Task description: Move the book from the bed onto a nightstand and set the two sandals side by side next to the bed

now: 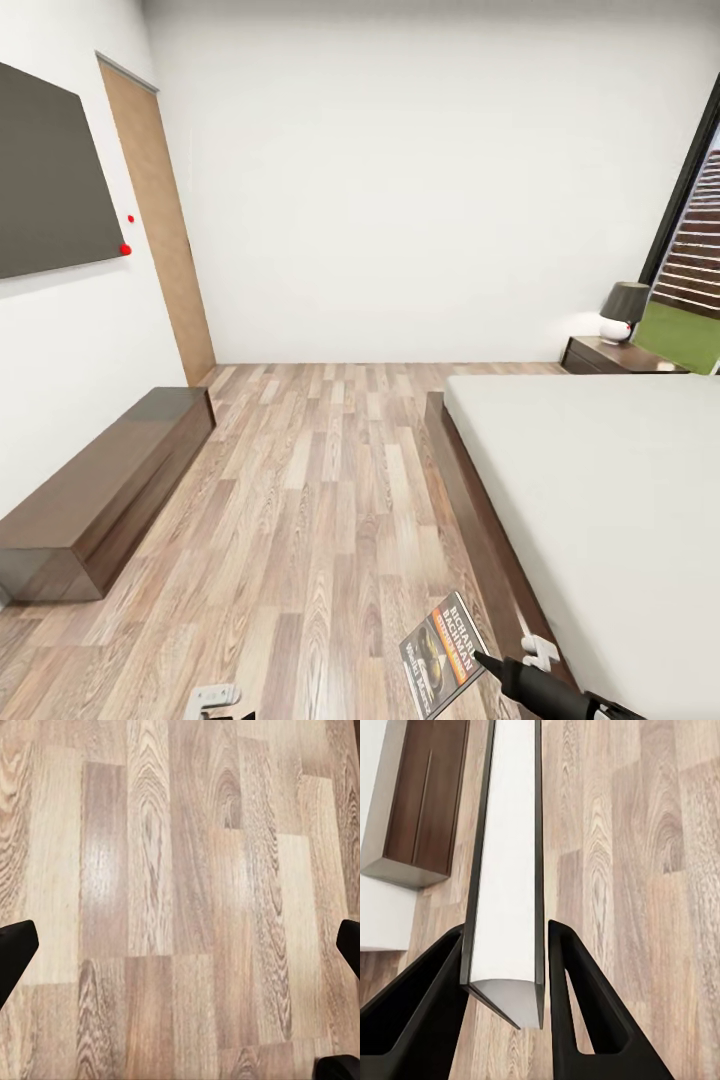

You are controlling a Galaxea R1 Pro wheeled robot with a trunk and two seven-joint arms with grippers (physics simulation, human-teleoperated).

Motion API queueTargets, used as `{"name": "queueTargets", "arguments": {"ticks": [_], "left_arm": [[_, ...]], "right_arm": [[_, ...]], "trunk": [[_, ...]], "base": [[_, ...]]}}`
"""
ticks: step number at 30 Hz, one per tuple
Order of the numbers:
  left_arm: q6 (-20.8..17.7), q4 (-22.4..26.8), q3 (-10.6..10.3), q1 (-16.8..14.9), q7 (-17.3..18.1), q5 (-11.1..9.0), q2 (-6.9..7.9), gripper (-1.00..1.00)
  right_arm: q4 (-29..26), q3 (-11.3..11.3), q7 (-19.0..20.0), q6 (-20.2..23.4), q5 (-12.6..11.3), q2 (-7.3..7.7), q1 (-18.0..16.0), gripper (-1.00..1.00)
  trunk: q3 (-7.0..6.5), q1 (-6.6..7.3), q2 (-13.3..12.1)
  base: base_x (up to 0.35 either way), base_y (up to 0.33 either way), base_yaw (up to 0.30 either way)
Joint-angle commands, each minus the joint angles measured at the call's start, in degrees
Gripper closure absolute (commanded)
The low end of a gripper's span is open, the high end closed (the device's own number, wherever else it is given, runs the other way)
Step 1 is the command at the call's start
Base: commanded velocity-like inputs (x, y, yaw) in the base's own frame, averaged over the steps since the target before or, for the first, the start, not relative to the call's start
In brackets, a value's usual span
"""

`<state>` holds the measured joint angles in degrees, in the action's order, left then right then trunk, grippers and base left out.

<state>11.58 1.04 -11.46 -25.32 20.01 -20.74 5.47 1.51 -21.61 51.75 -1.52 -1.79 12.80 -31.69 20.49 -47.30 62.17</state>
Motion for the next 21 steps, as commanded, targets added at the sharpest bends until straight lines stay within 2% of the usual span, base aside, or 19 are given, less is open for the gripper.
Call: {"name": "queueTargets", "arguments": {"ticks": [1,21], "left_arm": [[0.2,-0.1,-0.5,0.0,0.2,-0.5,0.03,-1.00],[0.2,-0.1,-0.5,0.0,0.2,-0.5,-0.02,-1.00]], "right_arm": [[0.2,0.0,0.1,-0.2,-0.2,0.03,-0.1,1.00],[0.2,0.0,0.2,-0.2,-0.2,0.03,-0.1,1.00]], "trunk": [[0.07,0.00,0.0],[-1.51,0.00,0.0]], "base": [[0.000,0.000,0.000],[0.000,0.000,0.000]]}}
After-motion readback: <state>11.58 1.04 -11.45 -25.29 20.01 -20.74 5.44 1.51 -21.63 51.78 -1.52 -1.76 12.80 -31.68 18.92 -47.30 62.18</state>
